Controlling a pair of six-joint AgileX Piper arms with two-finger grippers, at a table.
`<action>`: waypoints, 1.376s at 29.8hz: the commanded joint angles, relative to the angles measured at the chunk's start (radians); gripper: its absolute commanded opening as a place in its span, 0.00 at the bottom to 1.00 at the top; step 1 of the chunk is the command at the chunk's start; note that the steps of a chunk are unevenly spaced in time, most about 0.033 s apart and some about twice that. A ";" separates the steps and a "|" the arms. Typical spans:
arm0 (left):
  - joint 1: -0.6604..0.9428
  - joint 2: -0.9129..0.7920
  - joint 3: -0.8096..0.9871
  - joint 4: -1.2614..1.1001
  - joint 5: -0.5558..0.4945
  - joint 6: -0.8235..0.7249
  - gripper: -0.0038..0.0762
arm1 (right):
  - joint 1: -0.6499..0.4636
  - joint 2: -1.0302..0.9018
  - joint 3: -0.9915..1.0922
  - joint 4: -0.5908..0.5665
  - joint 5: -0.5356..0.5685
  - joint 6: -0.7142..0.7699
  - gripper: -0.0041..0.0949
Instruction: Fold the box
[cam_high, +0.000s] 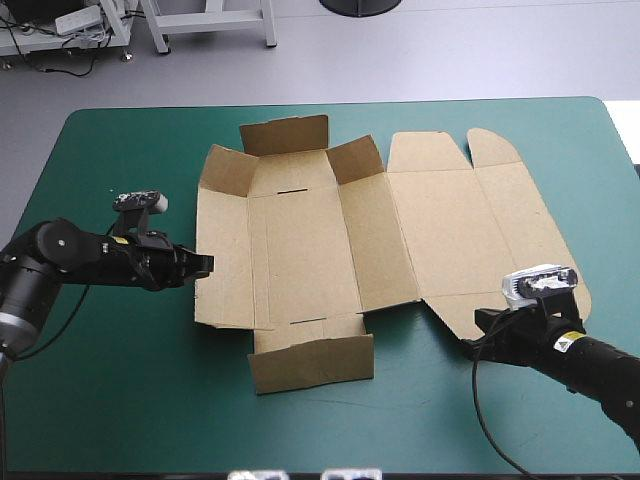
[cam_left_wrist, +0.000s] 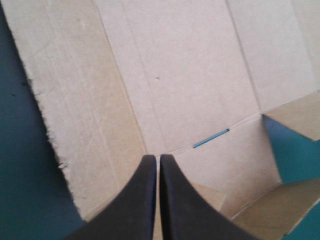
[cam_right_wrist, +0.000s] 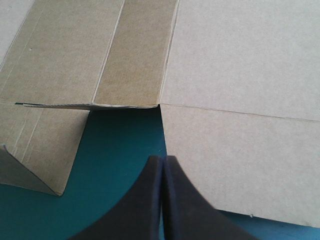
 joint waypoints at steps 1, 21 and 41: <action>0.139 0.011 -0.039 -0.230 0.075 0.135 0.07 | 0.002 0.001 -0.035 0.025 -0.035 -0.001 0.02; 0.225 0.015 0.151 -0.125 0.037 0.160 0.62 | 0.002 0.001 -0.035 0.029 -0.001 -0.001 0.02; 0.225 0.227 0.182 -0.349 0.024 0.383 0.62 | 0.002 0.001 -0.035 0.034 0.042 0.006 0.02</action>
